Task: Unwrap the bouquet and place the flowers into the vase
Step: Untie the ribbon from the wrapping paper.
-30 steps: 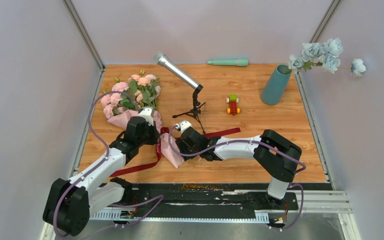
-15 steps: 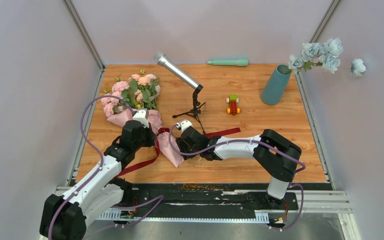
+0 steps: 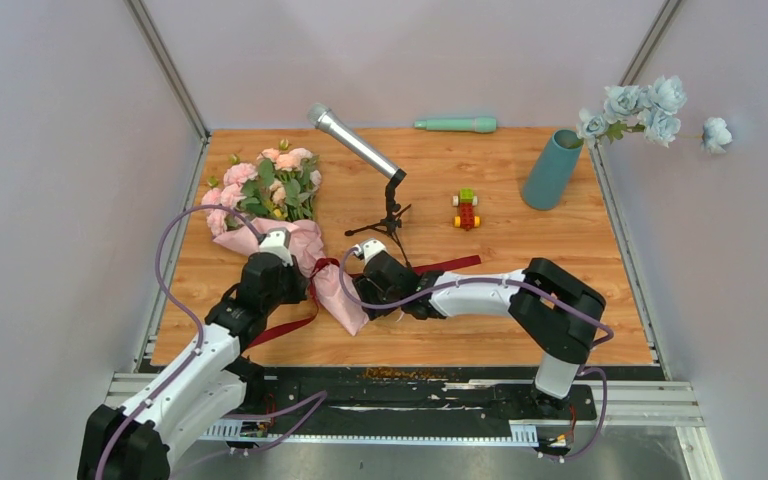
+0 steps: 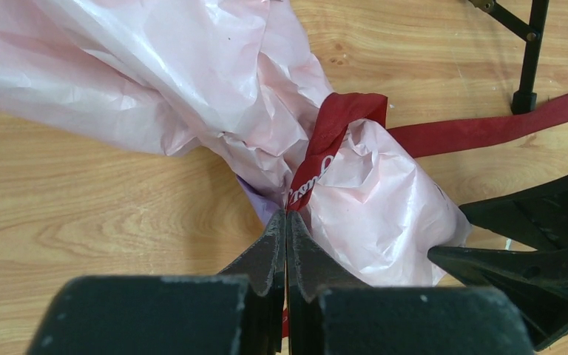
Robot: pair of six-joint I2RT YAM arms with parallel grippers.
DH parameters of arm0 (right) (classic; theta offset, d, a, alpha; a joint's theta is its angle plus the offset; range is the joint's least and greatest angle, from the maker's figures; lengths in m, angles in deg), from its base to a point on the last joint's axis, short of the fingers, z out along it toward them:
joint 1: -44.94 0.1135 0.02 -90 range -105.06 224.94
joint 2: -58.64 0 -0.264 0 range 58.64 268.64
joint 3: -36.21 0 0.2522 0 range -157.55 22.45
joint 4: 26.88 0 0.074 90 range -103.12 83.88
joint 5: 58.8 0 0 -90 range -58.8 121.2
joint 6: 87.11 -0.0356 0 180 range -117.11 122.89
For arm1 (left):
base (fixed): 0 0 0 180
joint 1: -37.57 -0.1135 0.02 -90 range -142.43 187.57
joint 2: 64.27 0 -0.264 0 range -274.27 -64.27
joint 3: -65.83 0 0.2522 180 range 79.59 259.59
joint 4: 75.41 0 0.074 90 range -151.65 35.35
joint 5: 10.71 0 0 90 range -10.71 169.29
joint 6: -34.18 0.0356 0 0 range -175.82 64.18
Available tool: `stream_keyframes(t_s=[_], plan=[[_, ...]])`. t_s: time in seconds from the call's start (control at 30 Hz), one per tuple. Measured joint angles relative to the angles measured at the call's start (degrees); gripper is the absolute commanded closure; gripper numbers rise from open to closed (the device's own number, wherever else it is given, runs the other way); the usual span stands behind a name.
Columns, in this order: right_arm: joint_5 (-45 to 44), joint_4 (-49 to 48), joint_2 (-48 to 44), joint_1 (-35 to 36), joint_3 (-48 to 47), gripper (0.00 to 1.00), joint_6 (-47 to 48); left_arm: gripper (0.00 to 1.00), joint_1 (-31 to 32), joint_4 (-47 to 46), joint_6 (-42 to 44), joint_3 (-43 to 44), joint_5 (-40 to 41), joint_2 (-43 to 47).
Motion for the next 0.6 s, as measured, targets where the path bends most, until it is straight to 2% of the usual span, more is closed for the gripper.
stream_keyframes(t_s=[0.3, 0.6], plan=[[3.65, 4.61, -1.57, -0.68, -1.99, 0.42, 6.05, 1.00, 0.00, 0.00, -1.05, -0.98, -0.09, 1.79], [9.73, 4.85, 0.17, -0.74, -14.29, 0.44, 12.92, 1.00, 0.00, -0.04, -1.64, -1.03, -0.33, 2.01]])
